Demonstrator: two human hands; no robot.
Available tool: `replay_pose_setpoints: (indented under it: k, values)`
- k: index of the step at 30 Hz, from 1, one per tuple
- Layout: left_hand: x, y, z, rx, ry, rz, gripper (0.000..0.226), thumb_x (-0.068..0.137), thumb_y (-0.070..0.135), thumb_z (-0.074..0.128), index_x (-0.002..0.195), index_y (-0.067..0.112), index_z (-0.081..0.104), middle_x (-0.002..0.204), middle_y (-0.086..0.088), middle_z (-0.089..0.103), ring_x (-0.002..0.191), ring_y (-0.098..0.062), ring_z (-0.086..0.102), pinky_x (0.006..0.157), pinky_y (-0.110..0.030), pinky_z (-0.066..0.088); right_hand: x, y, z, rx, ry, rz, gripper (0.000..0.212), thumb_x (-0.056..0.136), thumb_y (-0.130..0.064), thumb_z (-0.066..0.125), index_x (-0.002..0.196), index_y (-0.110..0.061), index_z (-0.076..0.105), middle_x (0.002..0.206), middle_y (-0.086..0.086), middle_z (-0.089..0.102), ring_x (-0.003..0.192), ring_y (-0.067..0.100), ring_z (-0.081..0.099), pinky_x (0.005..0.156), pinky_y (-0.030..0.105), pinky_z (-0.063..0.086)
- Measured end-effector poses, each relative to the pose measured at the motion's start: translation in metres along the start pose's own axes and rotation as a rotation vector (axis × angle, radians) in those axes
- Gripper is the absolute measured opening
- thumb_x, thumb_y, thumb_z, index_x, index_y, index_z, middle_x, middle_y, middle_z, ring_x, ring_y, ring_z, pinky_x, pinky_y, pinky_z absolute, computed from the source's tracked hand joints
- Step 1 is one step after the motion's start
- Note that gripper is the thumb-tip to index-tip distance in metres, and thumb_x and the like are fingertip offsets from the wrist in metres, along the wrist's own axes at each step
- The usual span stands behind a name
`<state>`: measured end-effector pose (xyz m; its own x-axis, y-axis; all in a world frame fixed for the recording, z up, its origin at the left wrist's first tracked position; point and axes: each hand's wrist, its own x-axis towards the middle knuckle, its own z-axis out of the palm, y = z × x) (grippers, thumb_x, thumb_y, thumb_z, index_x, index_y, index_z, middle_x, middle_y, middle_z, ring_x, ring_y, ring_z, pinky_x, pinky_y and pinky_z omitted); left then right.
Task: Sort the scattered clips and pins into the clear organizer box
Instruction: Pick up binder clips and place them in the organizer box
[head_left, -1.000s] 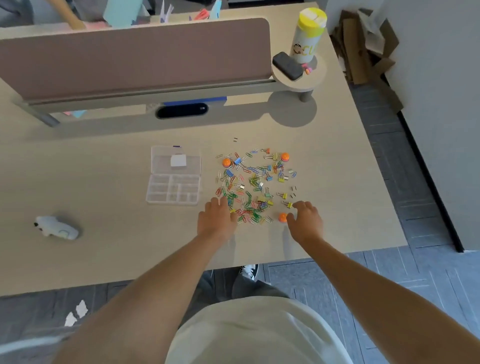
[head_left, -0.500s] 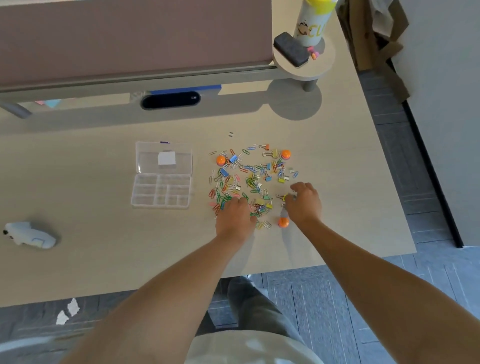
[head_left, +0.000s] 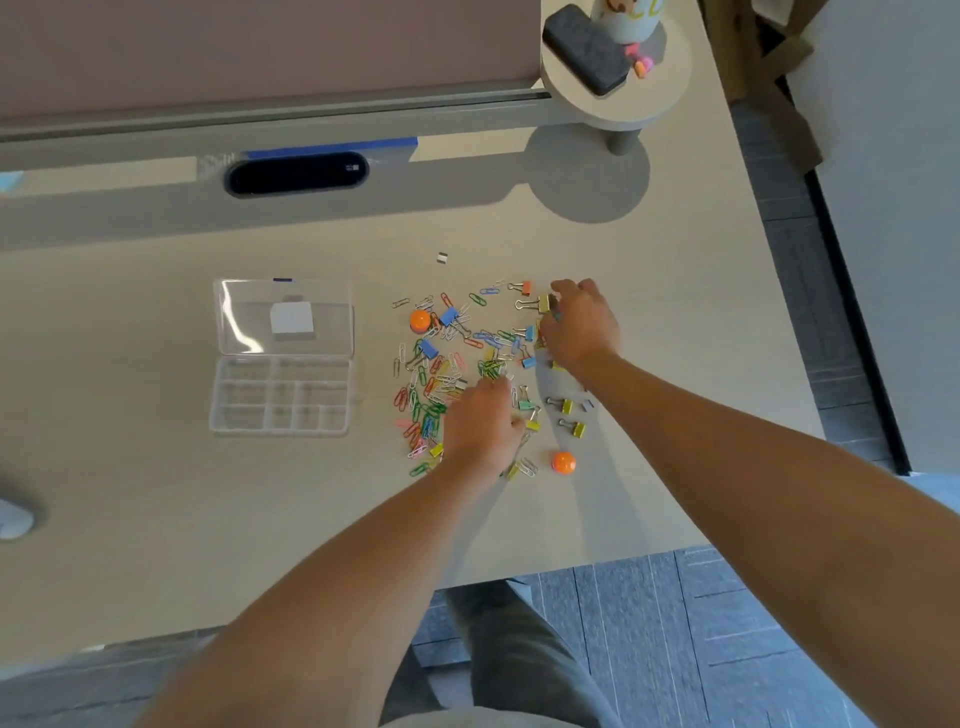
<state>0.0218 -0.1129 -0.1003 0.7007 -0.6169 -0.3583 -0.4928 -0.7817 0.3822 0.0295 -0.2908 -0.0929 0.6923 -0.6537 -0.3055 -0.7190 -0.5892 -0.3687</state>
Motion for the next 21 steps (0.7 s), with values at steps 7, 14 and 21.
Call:
replay_pose_setpoints:
  k: [7, 14, 21]
  values:
    - [0.003, 0.007, -0.002, -0.022, 0.01, 0.026, 0.018, 0.092, 0.027, 0.062, 0.105, 0.015, 0.057, 0.099, -0.004, 0.061, 0.089, -0.024, 0.062, 0.069, -0.036, 0.049, 0.015, -0.003, 0.011, -0.115, 0.007, -0.011, 0.016, 0.092, -0.015, 0.055, 0.102, -0.013, 0.066, 0.102, 0.009, 0.059, 0.079, 0.029, 0.057, 0.062, 0.031, 0.042]
    - [-0.001, 0.005, -0.008, -0.349, 0.083, -0.252, 0.029, 0.096, 0.033, 0.054, 0.114, 0.011, 0.063, 0.114, -0.007, 0.054, 0.088, -0.023, 0.061, 0.068, -0.036, 0.049, 0.011, -0.006, 0.01, -0.117, 0.061, -0.072, 0.015, 0.091, -0.01, 0.058, 0.105, -0.012, 0.06, 0.108, 0.008, 0.056, 0.091, 0.029, 0.057, 0.063, 0.034, 0.042]
    - [-0.018, -0.011, -0.016, -0.634, 0.276, -0.488, 0.02, 0.099, 0.028, 0.054, 0.104, 0.012, 0.066, 0.108, -0.007, 0.065, 0.097, -0.022, 0.061, 0.074, -0.029, 0.04, -0.016, -0.016, 0.01, 0.026, 0.046, 0.005, 0.019, 0.085, -0.006, 0.048, 0.097, -0.018, 0.058, 0.092, 0.003, 0.056, 0.082, 0.026, 0.056, 0.059, 0.031, 0.038]
